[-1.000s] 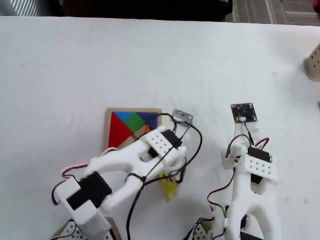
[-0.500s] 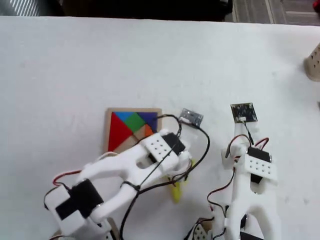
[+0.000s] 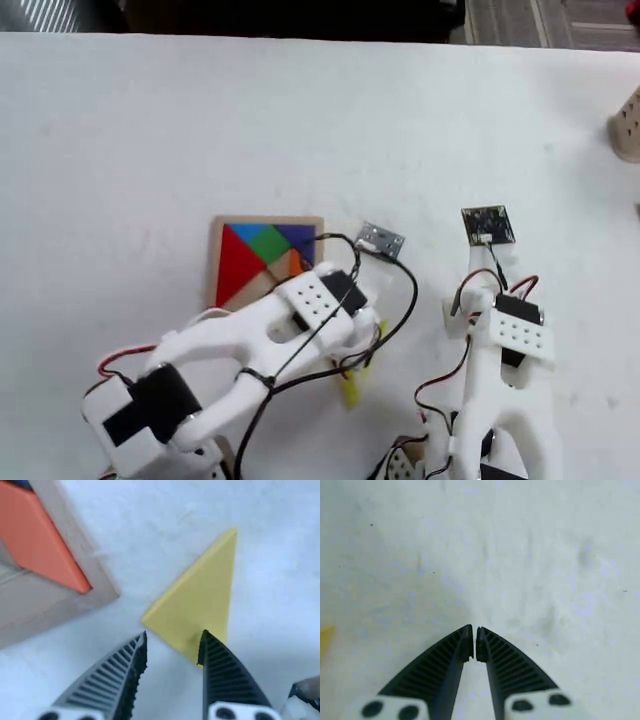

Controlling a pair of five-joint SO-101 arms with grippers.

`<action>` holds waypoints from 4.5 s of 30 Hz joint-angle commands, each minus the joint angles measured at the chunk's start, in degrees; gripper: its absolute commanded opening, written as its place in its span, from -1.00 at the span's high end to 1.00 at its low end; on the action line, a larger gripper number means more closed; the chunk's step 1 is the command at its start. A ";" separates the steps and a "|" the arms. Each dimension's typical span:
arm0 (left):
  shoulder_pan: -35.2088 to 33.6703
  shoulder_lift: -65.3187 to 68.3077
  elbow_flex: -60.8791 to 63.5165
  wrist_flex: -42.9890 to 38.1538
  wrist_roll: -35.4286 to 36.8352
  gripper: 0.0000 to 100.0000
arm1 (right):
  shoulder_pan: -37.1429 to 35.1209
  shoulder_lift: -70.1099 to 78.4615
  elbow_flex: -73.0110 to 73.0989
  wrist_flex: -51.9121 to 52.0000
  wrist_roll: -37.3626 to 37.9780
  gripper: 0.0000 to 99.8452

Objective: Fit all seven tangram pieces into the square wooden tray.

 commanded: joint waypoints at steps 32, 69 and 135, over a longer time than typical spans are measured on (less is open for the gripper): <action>-7.16 -0.75 6.24 -8.62 1.23 0.10 | -0.66 -1.10 -0.26 -0.84 0.79 0.96; 7.08 11.12 -5.54 -7.38 -1.14 0.33 | -0.75 -1.10 -0.26 -0.84 0.79 0.96; -3.30 11.21 -13.54 -1.05 -17.23 0.33 | -0.66 -1.10 -0.26 -0.75 2.02 0.96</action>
